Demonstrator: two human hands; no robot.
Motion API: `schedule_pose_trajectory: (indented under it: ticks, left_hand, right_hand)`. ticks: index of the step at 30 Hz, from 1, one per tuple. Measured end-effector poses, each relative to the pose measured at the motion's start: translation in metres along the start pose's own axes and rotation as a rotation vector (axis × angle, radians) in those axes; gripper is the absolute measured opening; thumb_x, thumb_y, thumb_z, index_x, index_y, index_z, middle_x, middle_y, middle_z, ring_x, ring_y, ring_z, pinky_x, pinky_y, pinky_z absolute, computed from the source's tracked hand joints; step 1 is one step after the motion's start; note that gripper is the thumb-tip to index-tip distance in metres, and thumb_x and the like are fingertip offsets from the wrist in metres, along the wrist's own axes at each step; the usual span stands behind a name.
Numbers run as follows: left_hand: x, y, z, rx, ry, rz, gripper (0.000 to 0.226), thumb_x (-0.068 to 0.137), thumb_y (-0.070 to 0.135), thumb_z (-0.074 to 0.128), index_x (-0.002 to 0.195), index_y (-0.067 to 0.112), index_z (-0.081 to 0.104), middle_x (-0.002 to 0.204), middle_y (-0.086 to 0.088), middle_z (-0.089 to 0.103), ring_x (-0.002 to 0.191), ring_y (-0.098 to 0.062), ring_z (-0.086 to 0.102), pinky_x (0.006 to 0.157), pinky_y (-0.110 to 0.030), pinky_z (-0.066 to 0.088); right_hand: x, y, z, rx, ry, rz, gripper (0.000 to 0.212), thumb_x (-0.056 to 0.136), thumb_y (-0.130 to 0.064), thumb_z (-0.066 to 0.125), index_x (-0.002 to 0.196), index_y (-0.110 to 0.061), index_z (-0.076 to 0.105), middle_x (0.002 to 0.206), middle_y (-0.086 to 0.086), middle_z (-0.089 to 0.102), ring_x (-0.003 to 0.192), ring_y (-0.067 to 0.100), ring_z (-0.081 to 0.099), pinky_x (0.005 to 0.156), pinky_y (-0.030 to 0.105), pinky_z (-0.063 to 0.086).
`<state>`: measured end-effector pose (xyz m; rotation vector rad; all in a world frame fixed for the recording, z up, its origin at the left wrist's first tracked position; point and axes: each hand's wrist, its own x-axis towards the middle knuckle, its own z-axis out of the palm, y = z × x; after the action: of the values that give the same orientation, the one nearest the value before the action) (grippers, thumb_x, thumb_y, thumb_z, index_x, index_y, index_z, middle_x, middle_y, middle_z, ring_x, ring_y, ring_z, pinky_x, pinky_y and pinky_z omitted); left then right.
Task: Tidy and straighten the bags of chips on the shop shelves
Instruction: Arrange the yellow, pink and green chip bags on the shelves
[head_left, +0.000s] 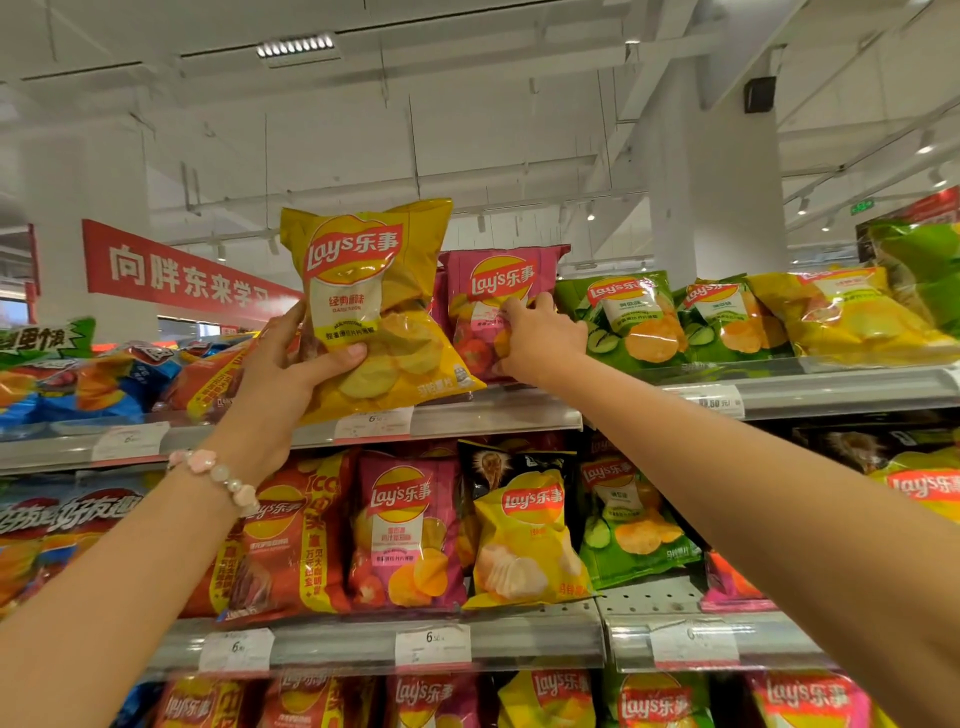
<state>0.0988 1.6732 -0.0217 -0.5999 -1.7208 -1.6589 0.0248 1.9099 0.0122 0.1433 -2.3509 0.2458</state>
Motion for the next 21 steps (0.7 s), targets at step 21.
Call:
schedule_pose_trajectory:
  ticks: [21]
  left_hand:
    - [0.007,0.003,0.051,-0.073,-0.074,0.002,0.081,0.06,0.023,0.08,0.136,0.027,0.051,0.122,0.001,0.066,0.111,-0.02,0.064,0.09,-0.04,0.053]
  right_hand:
    - [-0.007,0.04,-0.017,0.562,-0.115,-0.22,0.062,0.102,-0.039,0.033,0.153,-0.014,0.008,0.134,0.012,0.049,0.114,0.025,0.05,0.104,0.037,0.037]
